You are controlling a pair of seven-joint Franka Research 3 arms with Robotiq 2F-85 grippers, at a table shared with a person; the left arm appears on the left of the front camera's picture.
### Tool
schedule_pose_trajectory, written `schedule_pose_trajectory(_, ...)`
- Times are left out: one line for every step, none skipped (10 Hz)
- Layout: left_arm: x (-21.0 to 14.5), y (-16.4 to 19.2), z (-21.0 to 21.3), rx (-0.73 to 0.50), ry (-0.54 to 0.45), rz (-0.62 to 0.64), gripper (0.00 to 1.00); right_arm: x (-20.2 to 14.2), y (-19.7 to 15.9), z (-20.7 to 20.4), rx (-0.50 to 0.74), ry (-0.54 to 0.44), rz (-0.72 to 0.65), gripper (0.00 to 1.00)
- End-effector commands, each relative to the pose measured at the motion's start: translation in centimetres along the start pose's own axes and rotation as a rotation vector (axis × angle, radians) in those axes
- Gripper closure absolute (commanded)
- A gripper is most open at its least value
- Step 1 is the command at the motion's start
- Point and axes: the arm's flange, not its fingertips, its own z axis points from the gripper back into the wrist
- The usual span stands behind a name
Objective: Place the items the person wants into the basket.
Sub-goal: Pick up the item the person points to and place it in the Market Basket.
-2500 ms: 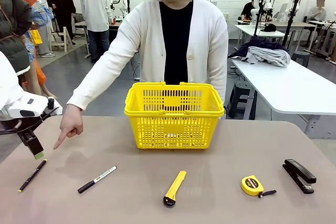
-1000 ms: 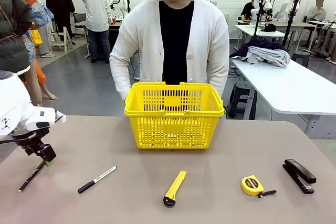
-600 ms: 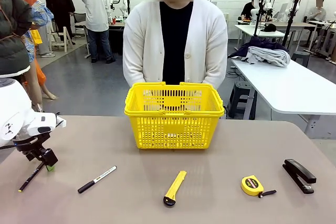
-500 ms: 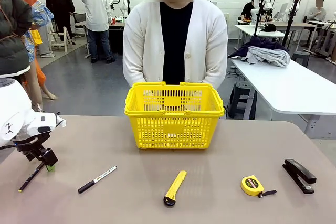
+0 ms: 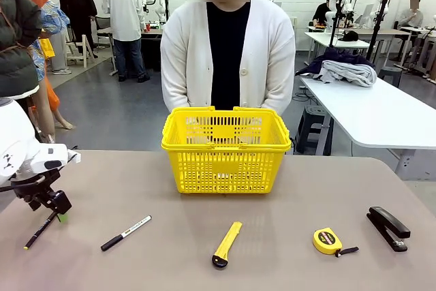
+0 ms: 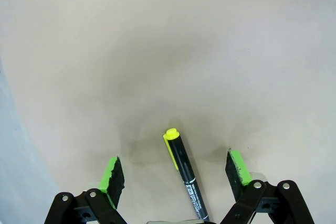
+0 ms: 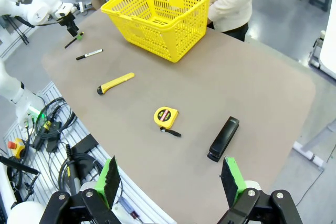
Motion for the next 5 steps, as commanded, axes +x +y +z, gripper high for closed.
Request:
schedule_pose_trajectory(-1.89,-0.49,0.33,-0.022,0.022,0.021,0.00,0.28,-0.16,-0.18,0.009,-0.019,0.010,0.00)
schedule_pose_trajectory(-1.83,-0.49,0.32,-0.030,0.031,0.030,0.00,0.28,-0.16,-0.18,0.009,-0.019,0.010,0.00)
schedule_pose_trajectory(-1.78,-0.43,0.43,-0.042,0.030,0.035,0.00,0.28,-0.16,-0.18,0.009,-0.019,0.010,0.00)
schedule_pose_trajectory(-1.77,-0.37,0.49,-0.048,0.027,0.035,0.03,0.28,-0.16,-0.18,0.009,-0.019,0.010,0.00)
schedule_pose_trajectory(-1.82,-0.27,0.53,-0.048,0.009,0.036,0.55,0.28,-0.16,-0.18,0.009,-0.019,0.010,0.00)
